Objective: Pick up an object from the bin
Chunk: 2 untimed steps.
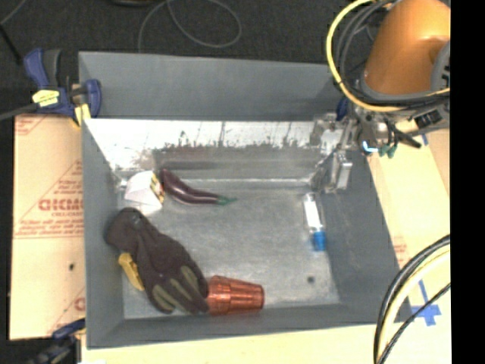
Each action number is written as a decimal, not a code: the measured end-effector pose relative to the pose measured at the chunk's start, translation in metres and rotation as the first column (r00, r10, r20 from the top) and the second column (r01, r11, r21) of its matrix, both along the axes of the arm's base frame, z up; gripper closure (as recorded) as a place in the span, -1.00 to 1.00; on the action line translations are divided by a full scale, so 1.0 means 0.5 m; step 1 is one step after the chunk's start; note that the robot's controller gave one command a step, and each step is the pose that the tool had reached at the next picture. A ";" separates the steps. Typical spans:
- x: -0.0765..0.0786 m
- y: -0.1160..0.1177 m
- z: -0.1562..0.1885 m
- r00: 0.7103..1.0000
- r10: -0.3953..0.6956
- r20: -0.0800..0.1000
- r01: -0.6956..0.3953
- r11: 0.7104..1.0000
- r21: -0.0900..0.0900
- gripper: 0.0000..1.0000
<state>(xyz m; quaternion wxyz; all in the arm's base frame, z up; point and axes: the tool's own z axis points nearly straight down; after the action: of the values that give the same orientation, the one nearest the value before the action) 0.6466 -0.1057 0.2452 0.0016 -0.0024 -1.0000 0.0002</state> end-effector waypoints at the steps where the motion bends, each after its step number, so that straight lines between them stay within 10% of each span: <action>1: 0.003 0.001 0.011 1.000 0.002 0.009 -0.002 1.000 -0.002 -1.00; 2: -0.006 0.140 -0.109 1.000 0.023 0.010 -0.023 1.000 -0.002 -1.00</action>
Offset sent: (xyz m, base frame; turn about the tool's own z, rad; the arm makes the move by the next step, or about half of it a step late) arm -0.0143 0.2117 -0.1752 -0.0672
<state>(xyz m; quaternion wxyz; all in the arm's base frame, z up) 0.6433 -0.0356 0.1907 -0.0032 0.0093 -1.0000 0.0011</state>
